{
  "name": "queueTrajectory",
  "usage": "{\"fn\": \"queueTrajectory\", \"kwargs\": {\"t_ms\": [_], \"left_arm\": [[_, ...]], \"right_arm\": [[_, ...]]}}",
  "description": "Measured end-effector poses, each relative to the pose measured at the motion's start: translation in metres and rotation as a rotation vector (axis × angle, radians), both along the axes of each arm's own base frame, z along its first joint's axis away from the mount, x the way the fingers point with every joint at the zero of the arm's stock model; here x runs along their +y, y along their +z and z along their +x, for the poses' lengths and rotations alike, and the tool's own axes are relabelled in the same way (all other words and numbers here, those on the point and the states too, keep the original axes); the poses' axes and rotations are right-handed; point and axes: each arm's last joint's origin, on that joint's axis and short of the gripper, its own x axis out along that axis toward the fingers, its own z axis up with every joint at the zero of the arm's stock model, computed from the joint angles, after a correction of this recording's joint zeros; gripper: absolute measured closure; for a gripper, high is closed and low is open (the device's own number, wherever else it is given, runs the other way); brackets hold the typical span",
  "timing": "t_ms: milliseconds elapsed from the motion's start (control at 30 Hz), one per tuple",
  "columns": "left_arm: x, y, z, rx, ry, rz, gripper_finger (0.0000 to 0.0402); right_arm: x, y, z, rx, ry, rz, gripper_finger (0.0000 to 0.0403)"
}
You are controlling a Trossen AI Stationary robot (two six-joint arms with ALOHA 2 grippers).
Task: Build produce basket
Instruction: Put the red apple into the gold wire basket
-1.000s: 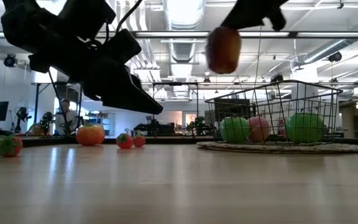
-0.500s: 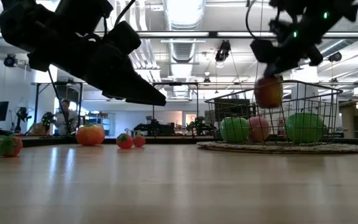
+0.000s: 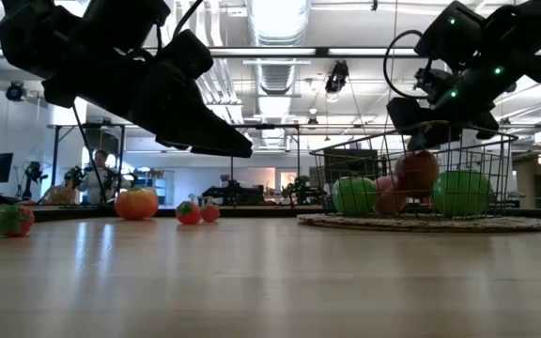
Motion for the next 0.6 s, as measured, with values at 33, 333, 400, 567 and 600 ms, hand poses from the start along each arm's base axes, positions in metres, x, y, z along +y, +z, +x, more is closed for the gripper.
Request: {"fn": "queueTrajectory", "kwargs": {"t_ms": [33,333,400,567,600], "left_arm": [[0.0,0.0,0.0,0.0,0.0,0.0,0.0017],[0.0,0.0,0.0,-0.004,0.0,-0.001,0.0017],[0.0,0.0,0.0,-0.004,0.0,-0.001,0.0017],[0.0,0.0,0.0,-0.004,0.0,-0.001,0.0017],[0.0,0.0,0.0,-0.004,0.0,-0.001,0.0017]], "right_arm": [[0.0,-0.001,0.0,0.002,0.001,-0.001,0.0394],[0.001,-0.009,-0.005,0.037,0.001,0.004,0.0394],[0.001,-0.013,-0.008,0.041,-0.004,0.009,0.0394],[0.002,-0.021,-0.012,0.023,-0.028,0.028,0.0394],[0.002,-0.022,-0.013,0.021,-0.032,0.031,0.0394]]}}
